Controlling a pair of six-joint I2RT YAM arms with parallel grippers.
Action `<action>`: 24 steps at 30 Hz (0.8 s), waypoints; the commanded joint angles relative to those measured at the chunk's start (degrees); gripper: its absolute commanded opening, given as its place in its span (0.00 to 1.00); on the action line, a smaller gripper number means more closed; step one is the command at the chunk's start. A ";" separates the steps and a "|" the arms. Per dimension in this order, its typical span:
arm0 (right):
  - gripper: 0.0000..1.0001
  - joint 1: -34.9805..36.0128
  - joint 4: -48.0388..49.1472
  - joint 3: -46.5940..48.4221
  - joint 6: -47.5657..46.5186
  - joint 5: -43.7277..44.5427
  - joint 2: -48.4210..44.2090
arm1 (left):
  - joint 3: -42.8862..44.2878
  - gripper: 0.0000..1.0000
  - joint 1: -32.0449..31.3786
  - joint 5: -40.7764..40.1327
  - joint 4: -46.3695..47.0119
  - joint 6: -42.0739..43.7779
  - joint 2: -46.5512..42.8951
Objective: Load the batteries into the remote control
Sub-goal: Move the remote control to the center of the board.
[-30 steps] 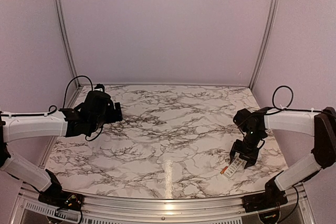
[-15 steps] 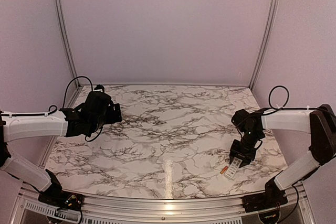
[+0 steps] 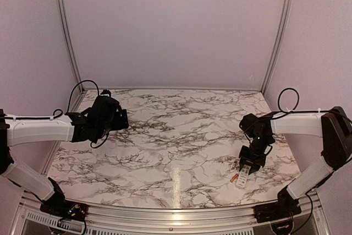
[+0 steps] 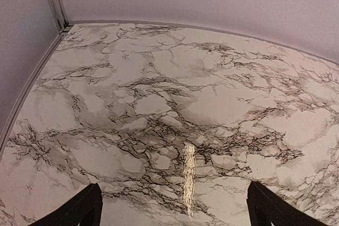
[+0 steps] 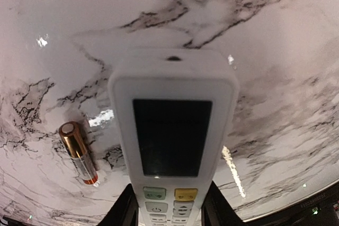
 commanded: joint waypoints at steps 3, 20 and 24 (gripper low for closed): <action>0.33 2.15 1.92 1.42 0.68 -0.32 2.62 | 1.74 0.99 -0.30 -0.97 -1.32 -0.45 1.00; 0.13 5.27 4.23 8.90 -2.21 -1.00 11.08 | 1.51 0.99 -0.29 2.43 -1.22 0.69 2.76; 0.12 6.40 4.53 11.74 -3.07 -0.89 13.91 | 1.37 0.99 -0.26 3.09 -1.12 0.68 3.76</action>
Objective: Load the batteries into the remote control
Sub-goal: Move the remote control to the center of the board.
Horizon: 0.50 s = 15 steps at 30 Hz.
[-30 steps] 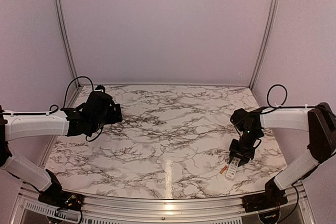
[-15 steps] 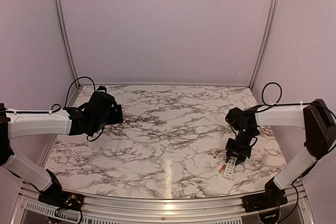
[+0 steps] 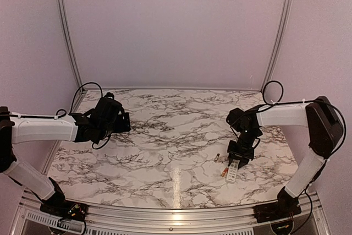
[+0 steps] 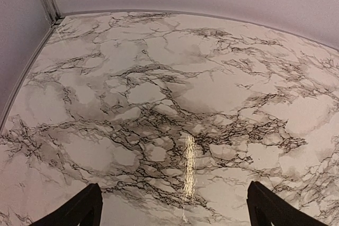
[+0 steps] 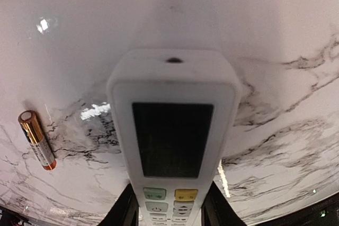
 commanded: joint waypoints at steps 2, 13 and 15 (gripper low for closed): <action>0.09 2.26 4.69 3.62 -1.95 0.59 5.69 | 1.03 0.99 -0.27 1.39 -0.70 0.51 2.07; 0.02 4.23 3.91 12.99 -5.23 0.60 14.25 | -0.65 0.99 -0.16 7.08 2.50 2.14 2.45; 0.01 4.74 3.46 14.59 -5.49 0.60 15.46 | -0.64 0.99 -0.21 6.72 2.31 1.98 2.80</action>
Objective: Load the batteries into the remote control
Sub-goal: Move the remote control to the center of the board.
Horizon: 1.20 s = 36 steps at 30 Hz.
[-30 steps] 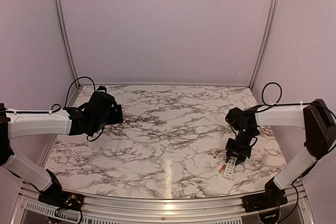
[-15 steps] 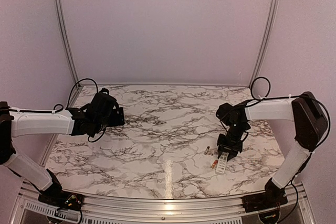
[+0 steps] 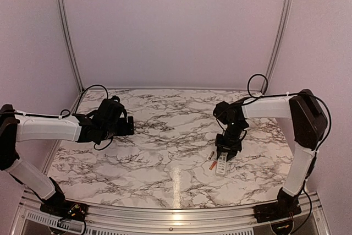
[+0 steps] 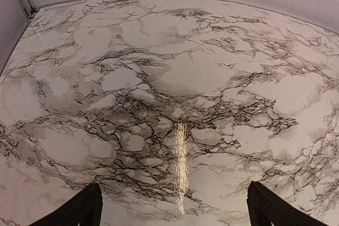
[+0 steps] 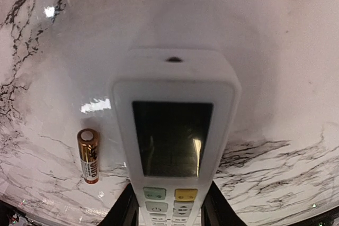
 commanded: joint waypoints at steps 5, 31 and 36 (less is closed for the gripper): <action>0.01 2.69 4.46 5.29 -2.25 0.08 8.00 | 0.33 0.99 -0.14 0.53 -0.10 0.00 2.33; 0.00 6.89 -0.20 28.03 -5.44 -4.11 22.86 | -2.50 0.99 0.79 10.62 9.87 3.29 8.53; 0.00 6.91 -0.45 30.56 -6.16 -4.63 24.46 | -2.32 0.99 1.11 14.96 16.29 5.50 10.66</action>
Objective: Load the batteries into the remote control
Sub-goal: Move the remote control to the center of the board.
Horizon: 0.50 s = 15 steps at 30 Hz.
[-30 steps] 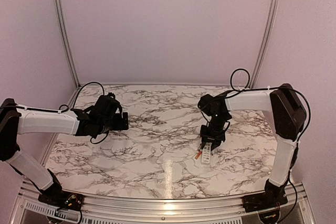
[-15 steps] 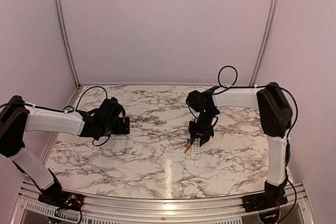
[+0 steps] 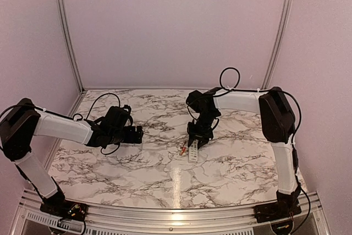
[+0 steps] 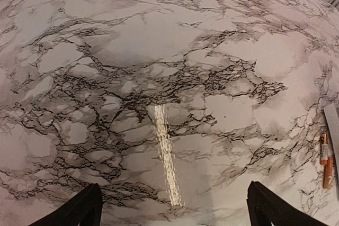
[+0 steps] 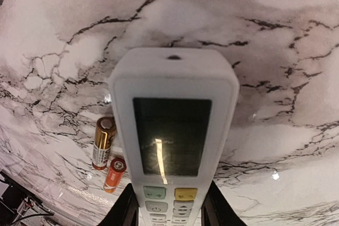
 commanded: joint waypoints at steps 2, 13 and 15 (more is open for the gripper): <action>0.00 0.79 2.64 2.13 -1.97 1.09 5.03 | 0.18 0.99 0.45 5.79 9.15 3.46 3.28; 0.00 0.68 2.45 3.91 -3.59 1.78 5.04 | 2.91 0.97 0.43 9.52 11.34 4.48 8.55; 0.00 0.51 2.53 3.91 -3.91 1.79 4.72 | 3.04 0.97 0.43 10.25 11.93 4.65 8.96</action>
